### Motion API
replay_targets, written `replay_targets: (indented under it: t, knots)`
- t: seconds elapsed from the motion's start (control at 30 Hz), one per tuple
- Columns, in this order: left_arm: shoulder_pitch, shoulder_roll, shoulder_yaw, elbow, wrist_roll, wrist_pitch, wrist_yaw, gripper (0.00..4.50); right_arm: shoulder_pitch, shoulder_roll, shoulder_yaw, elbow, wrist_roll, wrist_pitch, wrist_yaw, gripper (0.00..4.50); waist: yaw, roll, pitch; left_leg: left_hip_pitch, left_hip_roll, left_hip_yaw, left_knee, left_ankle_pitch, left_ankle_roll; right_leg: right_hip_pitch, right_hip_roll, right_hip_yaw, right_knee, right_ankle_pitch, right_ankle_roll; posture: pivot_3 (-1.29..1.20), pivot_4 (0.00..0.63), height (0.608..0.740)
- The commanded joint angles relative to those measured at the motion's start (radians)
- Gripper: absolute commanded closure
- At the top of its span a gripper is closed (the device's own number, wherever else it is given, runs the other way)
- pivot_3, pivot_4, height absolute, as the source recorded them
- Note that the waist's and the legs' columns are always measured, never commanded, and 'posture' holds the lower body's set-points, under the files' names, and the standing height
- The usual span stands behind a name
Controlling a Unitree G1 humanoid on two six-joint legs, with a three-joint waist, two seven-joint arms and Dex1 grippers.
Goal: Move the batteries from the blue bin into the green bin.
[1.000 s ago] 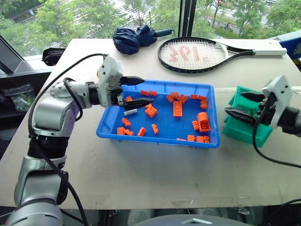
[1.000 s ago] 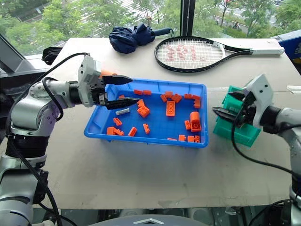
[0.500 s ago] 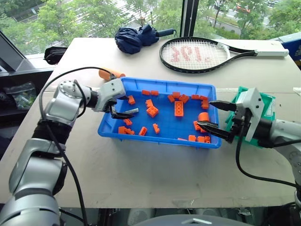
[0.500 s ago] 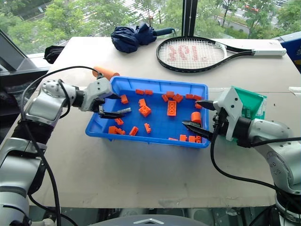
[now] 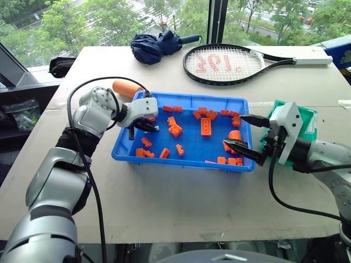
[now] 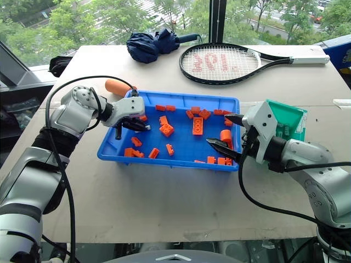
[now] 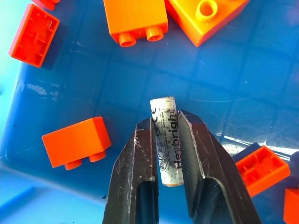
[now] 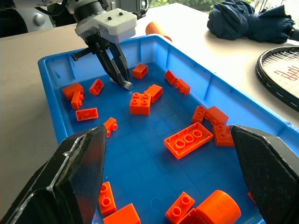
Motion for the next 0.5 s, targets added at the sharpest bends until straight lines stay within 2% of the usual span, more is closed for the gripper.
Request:
replay_targets:
  t: [0.03,0.17,0.5]
  knots:
    - [0.033,0.006,-0.020,0.029,0.037,0.031,-0.023,4.43,0.000,-0.021,-0.035,-0.035,0.022,-0.029,-0.009,0.26,0.000,0.000,0.000,0.000,0.000,0.000,0.000,0.000,0.000,0.000,0.000,0.000,0.000,0.000,0.000,0.00,0.150,0.740]
    - [0.030,-0.010,0.042,0.016,-0.018,0.072,-0.013,4.43,-0.001,-0.033,-0.036,-0.028,0.034,-0.037,-0.011,0.26,-0.001,0.000,0.000,0.000,0.001,0.000,0.000,0.000,0.000,0.000,0.000,0.000,0.000,0.000,0.000,0.00,0.150,0.740]
    - [0.015,-0.014,0.199,-0.128,-0.238,0.328,-0.115,4.43,0.028,-0.059,-0.064,-0.002,0.047,-0.070,-0.010,0.26,0.003,-0.001,0.000,-0.004,0.001,-0.002,0.001,0.000,0.000,-0.001,0.000,-0.002,-0.001,0.000,0.000,0.00,0.150,0.740]
